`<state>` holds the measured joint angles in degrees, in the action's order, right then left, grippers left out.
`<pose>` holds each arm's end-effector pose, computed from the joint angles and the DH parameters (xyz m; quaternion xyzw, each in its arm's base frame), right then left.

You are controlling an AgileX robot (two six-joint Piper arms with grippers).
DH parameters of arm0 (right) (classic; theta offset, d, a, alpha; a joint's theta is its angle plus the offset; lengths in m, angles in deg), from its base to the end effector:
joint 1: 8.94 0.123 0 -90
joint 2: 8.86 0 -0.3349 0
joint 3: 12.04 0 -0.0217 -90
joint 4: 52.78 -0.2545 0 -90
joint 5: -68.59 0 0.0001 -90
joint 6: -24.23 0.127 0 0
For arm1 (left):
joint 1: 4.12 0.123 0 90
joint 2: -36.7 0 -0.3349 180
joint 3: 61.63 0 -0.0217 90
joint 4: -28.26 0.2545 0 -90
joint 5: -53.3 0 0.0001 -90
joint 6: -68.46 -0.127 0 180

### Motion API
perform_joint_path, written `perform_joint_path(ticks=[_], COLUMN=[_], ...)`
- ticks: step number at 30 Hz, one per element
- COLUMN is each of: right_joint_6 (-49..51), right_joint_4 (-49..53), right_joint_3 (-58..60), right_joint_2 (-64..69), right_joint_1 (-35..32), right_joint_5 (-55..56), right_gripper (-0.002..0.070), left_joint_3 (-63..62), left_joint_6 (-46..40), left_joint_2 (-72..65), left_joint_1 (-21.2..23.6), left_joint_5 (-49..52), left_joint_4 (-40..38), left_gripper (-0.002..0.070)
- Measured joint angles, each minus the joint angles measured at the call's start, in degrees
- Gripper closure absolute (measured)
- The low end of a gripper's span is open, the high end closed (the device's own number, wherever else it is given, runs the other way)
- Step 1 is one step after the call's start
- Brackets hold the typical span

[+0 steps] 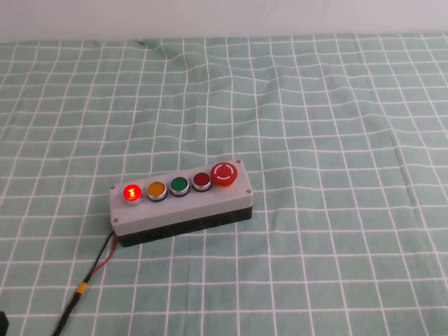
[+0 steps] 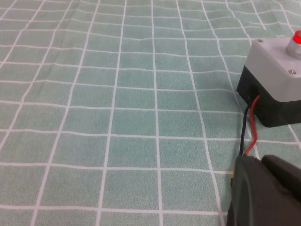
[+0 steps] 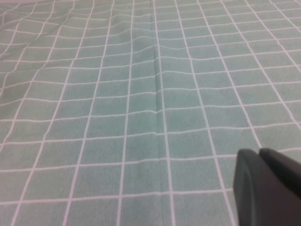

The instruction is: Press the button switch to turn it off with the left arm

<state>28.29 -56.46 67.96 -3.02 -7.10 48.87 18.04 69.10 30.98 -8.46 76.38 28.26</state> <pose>0.0413 0.0041 0.1631 0.0329 0.7954 0.0580 0.6024 0.0390 -0.0030 0.1581 0.0262 0.8110 -0.0254 0.5839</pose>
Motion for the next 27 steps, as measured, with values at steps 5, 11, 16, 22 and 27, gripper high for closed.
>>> perform_joint_path(ticks=[5,11,16,22,27], right_joint_6=[0.0,0.0,0.0,0.0,0.0], right_joint_4=[0.0,0.0,0.0,0.0,0.0], right_joint_3=[0.0,0.0,0.0,0.0,0.0], right_joint_2=[0.0,0.0,0.0,0.0,0.0], right_joint_1=[0.0,0.0,0.0,0.0,0.0], right_joint_5=[0.0,0.0,0.0,0.0,0.0], right_gripper=[0.0692,0.0692,0.0692,0.0692,0.0692], left_joint_3=[0.0,0.0,0.0,0.0,0.0], left_joint_6=[0.0,0.0,0.0,0.0,0.0], left_joint_2=[0.0,0.0,0.0,0.0,0.0], left_joint_1=[0.0,0.0,0.0,0.0,0.0], left_joint_5=[0.0,0.0,0.0,0.0,-0.2], left_joint_4=[0.6,1.0,1.3,1.2,1.2], left_gripper=[0.0678,0.0678,0.0678,0.0678,0.0678])
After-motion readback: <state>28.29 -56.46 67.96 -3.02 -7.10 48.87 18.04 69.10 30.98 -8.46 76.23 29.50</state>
